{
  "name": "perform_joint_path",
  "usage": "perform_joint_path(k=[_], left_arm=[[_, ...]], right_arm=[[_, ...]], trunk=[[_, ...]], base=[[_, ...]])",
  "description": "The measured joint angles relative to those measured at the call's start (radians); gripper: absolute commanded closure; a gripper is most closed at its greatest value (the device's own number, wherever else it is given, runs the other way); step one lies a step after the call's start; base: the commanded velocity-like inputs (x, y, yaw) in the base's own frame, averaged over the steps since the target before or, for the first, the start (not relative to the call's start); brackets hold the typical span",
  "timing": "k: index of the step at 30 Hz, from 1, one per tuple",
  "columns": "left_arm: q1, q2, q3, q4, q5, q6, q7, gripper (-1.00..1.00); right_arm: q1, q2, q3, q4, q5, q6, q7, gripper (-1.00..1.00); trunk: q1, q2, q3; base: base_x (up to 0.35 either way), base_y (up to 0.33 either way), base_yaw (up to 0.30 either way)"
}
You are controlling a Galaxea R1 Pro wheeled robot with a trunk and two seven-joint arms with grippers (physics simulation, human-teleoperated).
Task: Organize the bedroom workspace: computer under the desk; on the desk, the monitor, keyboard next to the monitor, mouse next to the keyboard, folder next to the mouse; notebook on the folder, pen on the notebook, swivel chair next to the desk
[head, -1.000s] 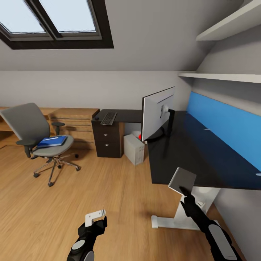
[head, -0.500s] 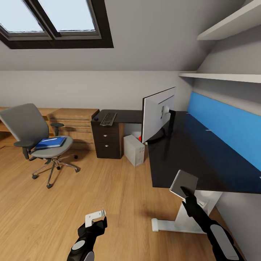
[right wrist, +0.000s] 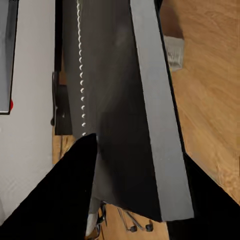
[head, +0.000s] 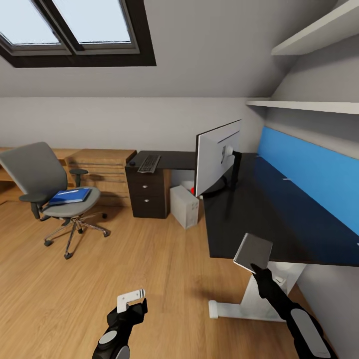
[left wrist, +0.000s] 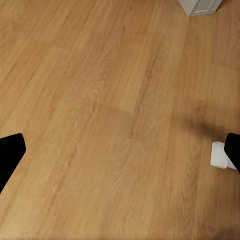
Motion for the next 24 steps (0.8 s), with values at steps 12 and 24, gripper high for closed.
perform_joint_path(k=[12, 24], left_arm=[[0.000, -0.001, 0.000, 0.000, 0.000, 0.001, 0.000, -1.00], [0.000, -0.002, -0.001, 0.000, 0.000, 0.001, 0.001, -1.00]], right_arm=[[0.000, -0.001, 0.001, -0.002, -0.006, 0.001, 0.004, 1.00], [0.001, 0.027, 0.008, -0.077, 0.001, -0.024, 0.005, 1.00]], trunk=[[-0.004, 0.007, 0.003], [-0.050, 0.091, 0.041]], base=[[0.000, 0.000, 0.000], [0.000, 0.000, 0.000]])
